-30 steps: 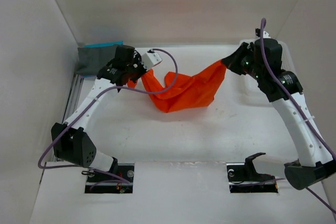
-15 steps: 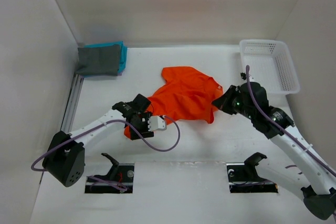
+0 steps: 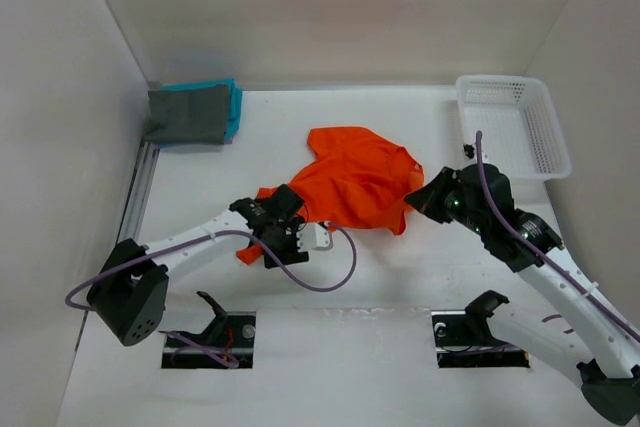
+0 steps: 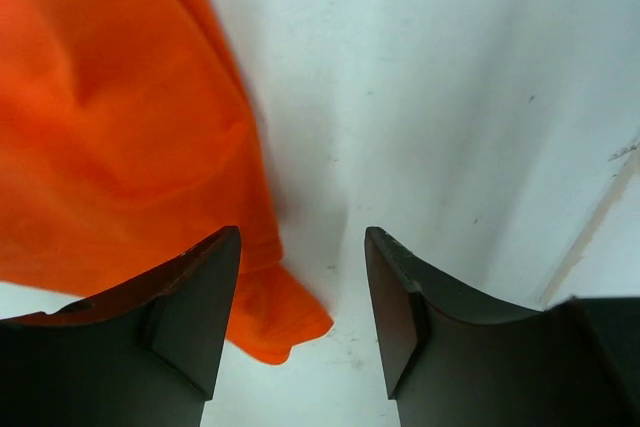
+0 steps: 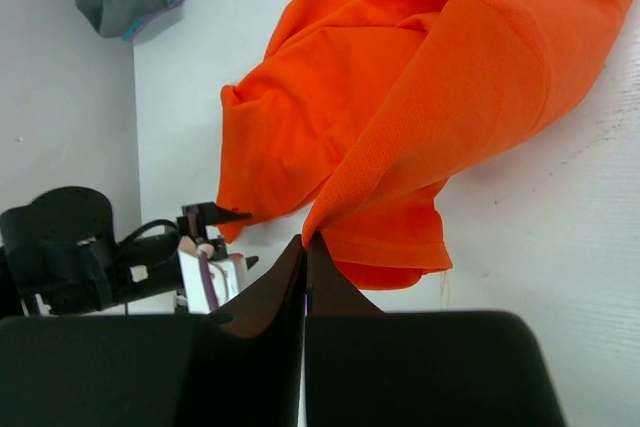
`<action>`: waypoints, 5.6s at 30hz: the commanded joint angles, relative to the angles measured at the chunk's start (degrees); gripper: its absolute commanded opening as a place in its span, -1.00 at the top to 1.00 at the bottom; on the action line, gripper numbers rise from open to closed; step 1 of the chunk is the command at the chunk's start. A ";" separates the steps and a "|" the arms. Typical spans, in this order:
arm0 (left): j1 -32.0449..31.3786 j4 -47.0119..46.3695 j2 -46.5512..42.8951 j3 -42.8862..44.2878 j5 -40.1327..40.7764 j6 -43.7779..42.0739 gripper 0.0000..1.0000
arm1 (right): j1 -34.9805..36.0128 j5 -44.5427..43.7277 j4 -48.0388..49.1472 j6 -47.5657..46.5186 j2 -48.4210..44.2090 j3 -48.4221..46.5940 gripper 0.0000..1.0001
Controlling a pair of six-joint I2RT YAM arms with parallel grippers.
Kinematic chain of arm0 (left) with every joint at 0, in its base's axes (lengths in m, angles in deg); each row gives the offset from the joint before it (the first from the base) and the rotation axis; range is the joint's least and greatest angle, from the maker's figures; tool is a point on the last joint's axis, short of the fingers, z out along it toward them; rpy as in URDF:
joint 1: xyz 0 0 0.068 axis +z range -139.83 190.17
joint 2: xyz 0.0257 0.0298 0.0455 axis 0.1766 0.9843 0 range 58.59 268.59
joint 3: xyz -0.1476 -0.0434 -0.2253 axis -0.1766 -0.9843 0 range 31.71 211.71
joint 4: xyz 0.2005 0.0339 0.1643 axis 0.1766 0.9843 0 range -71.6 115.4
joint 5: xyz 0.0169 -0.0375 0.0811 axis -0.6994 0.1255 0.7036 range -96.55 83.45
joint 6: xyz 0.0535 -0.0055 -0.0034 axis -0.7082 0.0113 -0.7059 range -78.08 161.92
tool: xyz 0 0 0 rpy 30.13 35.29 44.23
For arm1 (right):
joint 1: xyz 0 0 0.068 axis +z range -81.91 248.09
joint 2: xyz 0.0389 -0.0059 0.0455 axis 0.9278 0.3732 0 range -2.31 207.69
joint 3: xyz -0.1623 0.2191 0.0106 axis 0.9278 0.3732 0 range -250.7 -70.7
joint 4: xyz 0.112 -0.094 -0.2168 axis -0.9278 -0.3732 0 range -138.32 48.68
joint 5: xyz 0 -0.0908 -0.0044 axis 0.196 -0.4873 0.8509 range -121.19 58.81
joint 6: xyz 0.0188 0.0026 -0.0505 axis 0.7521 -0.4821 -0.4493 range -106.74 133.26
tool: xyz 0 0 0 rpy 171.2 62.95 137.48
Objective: Fold and stack the t-shirts
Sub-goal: Grap the side of the flattened tshirt closest away from the robot with both arms
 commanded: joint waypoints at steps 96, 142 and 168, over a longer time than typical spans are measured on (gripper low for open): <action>33.65 -6.41 32.97 82.00 15.56 6.39 0.99 | -31.22 14.30 -4.17 -21.36 38.50 -54.53 1.00; 28.37 -11.76 -8.58 -2.14 12.06 -0.03 0.89 | -4.66 -1.79 9.59 -6.50 -2.53 20.91 1.00; 31.89 -27.23 4.25 0.25 16.36 5.51 0.83 | -21.11 10.96 21.73 -23.47 32.28 4.64 0.96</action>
